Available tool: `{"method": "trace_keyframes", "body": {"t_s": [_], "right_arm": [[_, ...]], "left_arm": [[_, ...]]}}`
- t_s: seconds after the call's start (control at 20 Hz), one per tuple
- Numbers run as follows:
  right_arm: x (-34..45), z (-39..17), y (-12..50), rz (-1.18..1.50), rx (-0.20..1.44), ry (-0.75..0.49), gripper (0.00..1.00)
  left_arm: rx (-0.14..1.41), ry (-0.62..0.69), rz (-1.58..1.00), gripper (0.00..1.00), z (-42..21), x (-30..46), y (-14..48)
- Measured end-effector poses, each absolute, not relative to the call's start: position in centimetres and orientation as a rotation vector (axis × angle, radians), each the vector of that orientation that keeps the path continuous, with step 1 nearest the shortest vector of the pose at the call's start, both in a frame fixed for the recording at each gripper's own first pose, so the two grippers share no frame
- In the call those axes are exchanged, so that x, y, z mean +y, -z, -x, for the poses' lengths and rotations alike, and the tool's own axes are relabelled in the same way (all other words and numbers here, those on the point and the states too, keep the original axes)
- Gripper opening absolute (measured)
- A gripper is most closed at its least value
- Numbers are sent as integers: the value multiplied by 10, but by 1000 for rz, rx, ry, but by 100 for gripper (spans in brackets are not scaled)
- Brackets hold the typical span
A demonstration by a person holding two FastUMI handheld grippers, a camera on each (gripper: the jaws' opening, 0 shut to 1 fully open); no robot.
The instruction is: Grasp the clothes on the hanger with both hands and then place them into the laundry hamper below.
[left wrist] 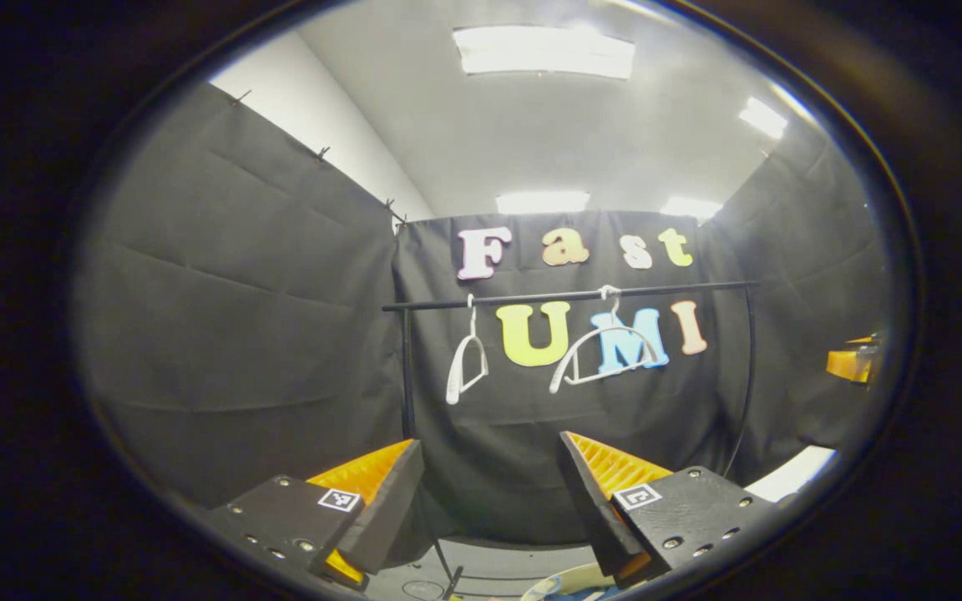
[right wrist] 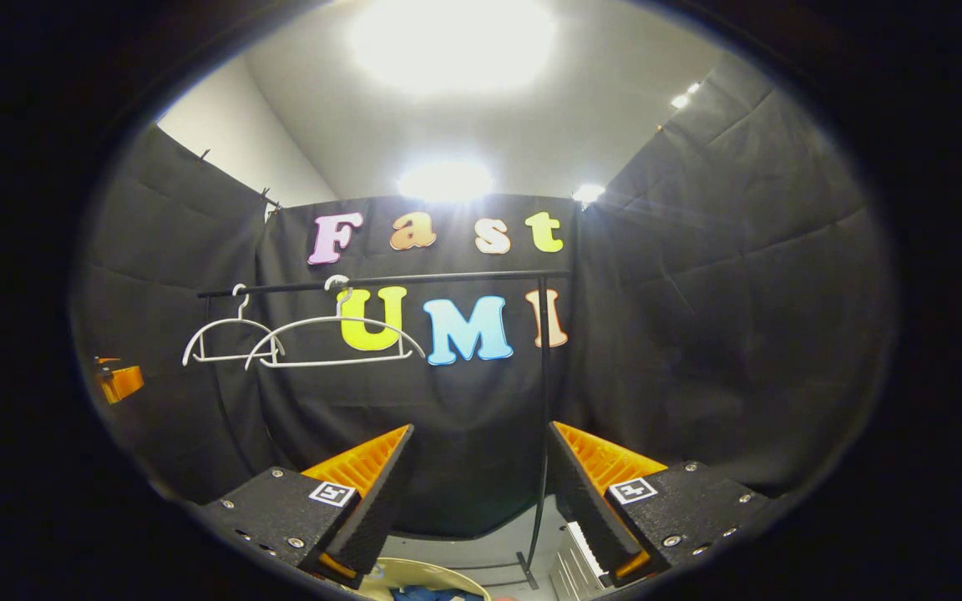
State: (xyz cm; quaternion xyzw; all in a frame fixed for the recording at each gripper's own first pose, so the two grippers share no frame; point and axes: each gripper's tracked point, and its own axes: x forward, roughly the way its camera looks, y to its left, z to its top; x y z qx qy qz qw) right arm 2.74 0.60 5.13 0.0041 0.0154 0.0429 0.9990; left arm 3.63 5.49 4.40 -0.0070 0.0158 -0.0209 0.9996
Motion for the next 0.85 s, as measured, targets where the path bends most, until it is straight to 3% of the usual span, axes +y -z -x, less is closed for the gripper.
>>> {"method": "trace_keyframes", "body": {"t_s": [0.6, 0.65, 0.7, 0.85], "right_arm": [[-14, -25, -75, -9, -43, -40, 93], [-15, -26, -75, -11, -42, -38, 93], [-17, -26, -74, -12, -42, -35, 94], [-20, -29, -68, 2, -24, -33, 94]], "left_arm": [[-10, 36, -2, 99, -52, 43, -60], [-13, 38, -5, 93, -52, 42, -63], [-17, 37, -7, 99, -53, 42, -65], [-27, 38, -13, 99, -54, 40, -67]]}}
